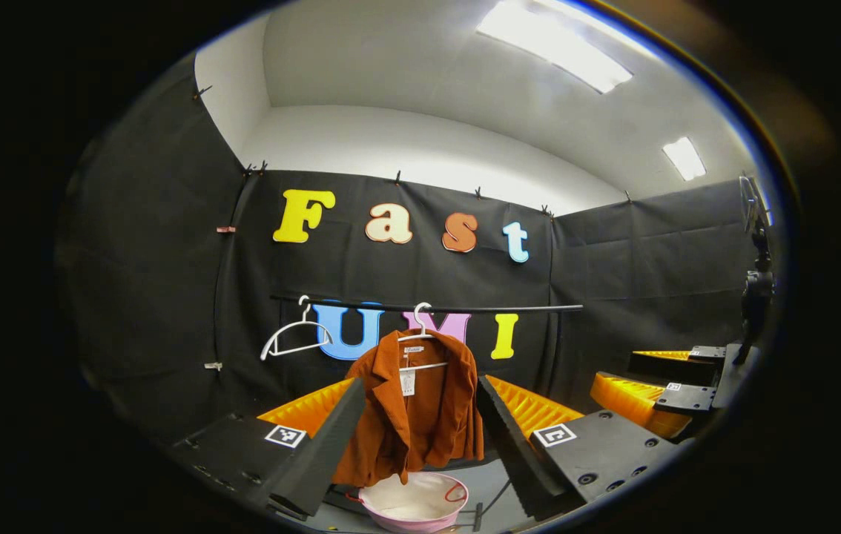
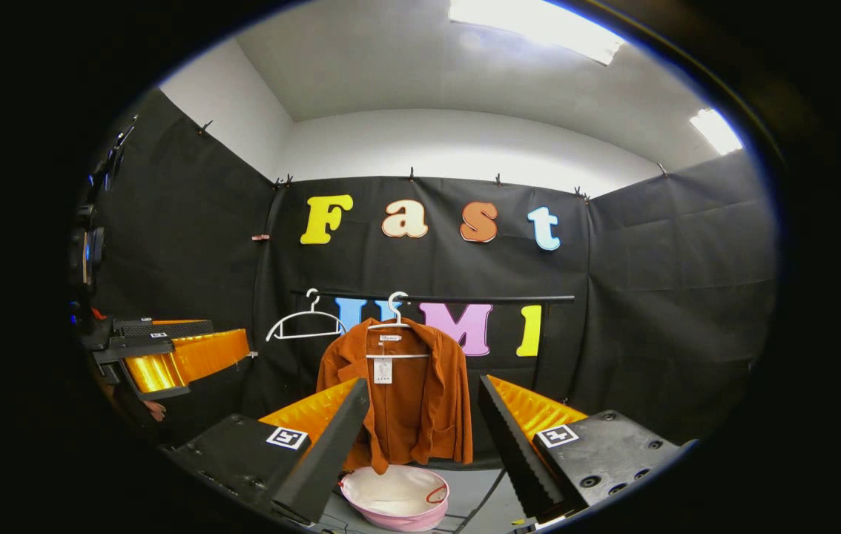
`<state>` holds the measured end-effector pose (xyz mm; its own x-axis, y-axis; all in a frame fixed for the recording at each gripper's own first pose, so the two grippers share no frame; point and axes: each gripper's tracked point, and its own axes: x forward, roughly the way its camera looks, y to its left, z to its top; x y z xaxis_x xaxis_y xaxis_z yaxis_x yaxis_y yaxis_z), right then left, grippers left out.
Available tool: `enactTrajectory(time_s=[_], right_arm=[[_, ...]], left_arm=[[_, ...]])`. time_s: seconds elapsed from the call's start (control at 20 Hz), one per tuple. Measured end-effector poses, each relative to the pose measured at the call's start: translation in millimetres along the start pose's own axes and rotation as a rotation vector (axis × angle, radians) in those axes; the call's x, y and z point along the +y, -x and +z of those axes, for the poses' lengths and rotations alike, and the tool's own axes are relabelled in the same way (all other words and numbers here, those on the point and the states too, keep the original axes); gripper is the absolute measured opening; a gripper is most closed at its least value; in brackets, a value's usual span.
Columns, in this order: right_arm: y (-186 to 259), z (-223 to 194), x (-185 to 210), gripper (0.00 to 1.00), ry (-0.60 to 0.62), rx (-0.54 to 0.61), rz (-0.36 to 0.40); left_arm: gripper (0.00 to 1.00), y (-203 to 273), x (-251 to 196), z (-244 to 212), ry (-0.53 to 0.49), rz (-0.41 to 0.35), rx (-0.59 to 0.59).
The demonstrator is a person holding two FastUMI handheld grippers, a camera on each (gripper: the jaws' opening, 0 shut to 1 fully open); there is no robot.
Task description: Grasp the clothes on the hanger with both hands and then place them into the laundry hamper below.
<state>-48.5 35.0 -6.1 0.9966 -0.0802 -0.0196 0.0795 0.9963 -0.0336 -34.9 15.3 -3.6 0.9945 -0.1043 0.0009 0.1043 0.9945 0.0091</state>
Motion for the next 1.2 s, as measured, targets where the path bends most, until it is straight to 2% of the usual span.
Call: enactTrajectory(time_s=[0.3, 0.5, 0.65, 1.0, 1.2], right_arm=[[-16, -11, -3, 0.94, 0.013, 0.024, -0.011], [-62, -31, -12, 0.94, 0.012, 0.021, 0.013], [-121, -48, -18, 0.95, 0.023, 0.0, 0.061], [-297, -86, -19, 0.95, 0.031, -0.073, 0.236], [-363, -128, -21, 0.95, 0.02, -0.061, 0.29]], left_arm=[[0.95, -11, 4, -8, 0.013, -0.012, 0.01], [0.95, -47, 3, -27, 0.021, 0.013, 0.018], [0.95, -104, 10, -48, 0.016, 0.051, 0.028], [0.95, -241, 39, -88, -0.025, 0.237, -0.013], [0.94, -296, 58, -132, 0.015, 0.335, 0.013]])
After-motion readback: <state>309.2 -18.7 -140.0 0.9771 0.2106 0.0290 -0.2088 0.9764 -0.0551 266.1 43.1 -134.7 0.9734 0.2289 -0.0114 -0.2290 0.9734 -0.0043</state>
